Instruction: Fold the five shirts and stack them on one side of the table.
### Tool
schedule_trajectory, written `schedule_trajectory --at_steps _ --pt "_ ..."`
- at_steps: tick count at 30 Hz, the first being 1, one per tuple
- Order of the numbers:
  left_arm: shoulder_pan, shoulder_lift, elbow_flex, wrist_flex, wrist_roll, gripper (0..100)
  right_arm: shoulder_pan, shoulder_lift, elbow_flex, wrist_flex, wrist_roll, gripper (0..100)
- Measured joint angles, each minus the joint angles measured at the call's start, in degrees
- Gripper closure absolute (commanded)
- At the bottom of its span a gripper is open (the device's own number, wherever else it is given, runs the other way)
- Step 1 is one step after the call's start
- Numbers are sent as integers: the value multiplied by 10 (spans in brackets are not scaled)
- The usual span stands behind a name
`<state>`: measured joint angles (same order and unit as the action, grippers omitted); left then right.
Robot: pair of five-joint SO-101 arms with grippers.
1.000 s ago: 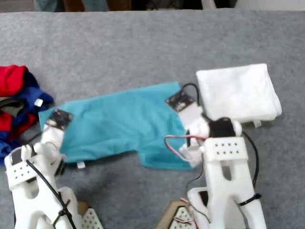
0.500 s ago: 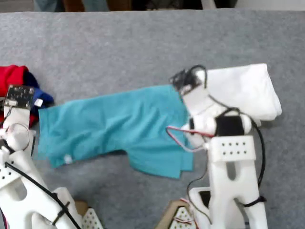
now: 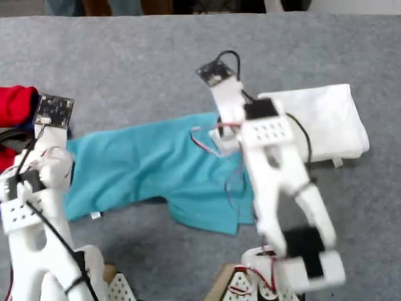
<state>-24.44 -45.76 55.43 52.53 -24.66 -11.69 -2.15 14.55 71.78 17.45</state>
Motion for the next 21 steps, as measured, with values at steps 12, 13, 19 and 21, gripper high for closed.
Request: schedule_trajectory --at_steps 12,13,19,21 --pt "4 287 142 -546 84 971 40 409 -307 0 -25 981" --pt "-2 295 142 -561 84 971 47 428 -338 9 -24 981" --pt "-16 301 142 -581 84 971 76 527 -542 120 38 981" --pt "-16 301 142 -584 84 971 82 551 -613 169 56 981"
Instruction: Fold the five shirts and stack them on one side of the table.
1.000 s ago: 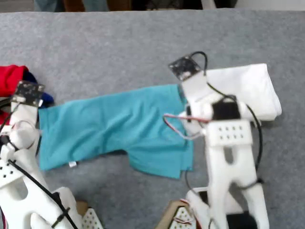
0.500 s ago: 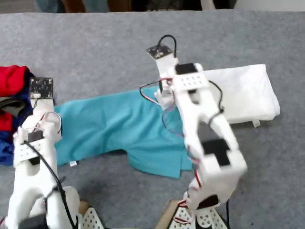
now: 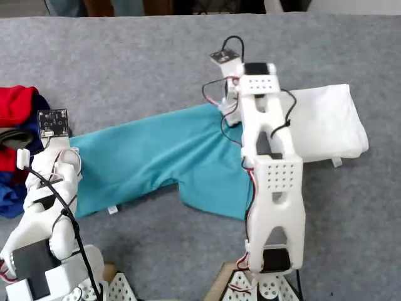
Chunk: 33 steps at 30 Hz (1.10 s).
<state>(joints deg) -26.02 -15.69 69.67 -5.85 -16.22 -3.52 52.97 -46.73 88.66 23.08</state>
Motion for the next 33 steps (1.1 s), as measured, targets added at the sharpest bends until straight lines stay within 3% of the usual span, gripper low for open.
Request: schedule_trajectory --at_steps 4,11,18,23,33 --pt "0 0 0 0 0 971 0 24 -126 99 33 984" --pt "0 -33 11 0 24 971 -13 -8 -161 119 41 984" --pt "0 -68 25 -1 55 970 -18 36 -138 19 40 984" --pt "0 -14 9 -3 56 970 16 116 -166 -32 40 984" --pt "-13 66 -42 -3 56 970 22 134 -402 116 41 984"
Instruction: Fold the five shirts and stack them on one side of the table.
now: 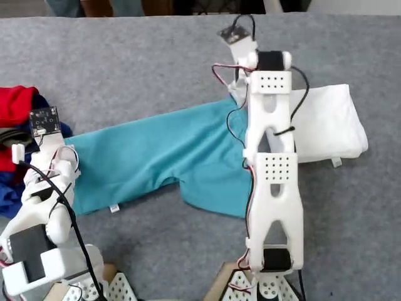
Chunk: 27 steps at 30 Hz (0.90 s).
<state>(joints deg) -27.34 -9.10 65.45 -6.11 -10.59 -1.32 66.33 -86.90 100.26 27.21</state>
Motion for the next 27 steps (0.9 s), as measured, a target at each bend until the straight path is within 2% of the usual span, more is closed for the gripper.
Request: schedule_trajectory --at_steps 4,8,15,19,25,27 --pt "0 -18 1 0 0 970 -2 -25 6 6 0 984" --pt "0 -32 8 0 0 970 -21 -141 152 6 7 984" --pt "0 -33 8 0 0 970 -72 -441 588 4 181 983" --pt "0 -33 8 0 0 970 -90 -600 814 -35 273 979" --pt "0 -33 8 0 0 970 -109 -775 1056 -64 347 792" --pt "0 -33 8 0 0 970 -127 -817 1126 -82 365 779"
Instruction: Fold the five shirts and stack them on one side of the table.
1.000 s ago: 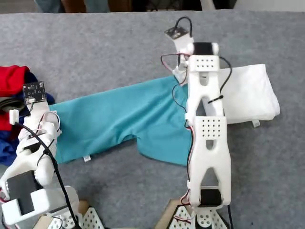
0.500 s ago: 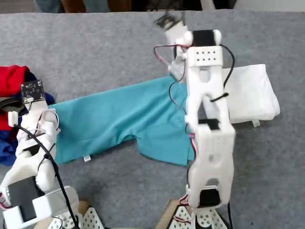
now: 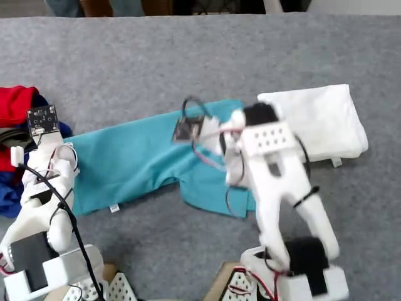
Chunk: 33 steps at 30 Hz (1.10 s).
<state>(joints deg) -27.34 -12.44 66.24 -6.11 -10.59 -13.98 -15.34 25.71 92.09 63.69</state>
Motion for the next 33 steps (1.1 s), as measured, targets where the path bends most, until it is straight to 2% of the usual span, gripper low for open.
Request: schedule_trajectory --at_steps 8,14,18,21,26,33 --pt "0 0 0 0 0 970 -87 -61 241 -141 9 779" --pt "0 0 0 0 0 970 -94 -33 330 -270 9 783" --pt "0 0 0 0 0 970 -94 19 323 -308 8 896" --pt "0 0 0 0 0 970 -91 40 298 -322 2 988" --pt "0 0 0 0 0 970 -67 72 257 -319 1 986" --pt "0 0 0 0 0 970 -40 89 175 -217 1 985"
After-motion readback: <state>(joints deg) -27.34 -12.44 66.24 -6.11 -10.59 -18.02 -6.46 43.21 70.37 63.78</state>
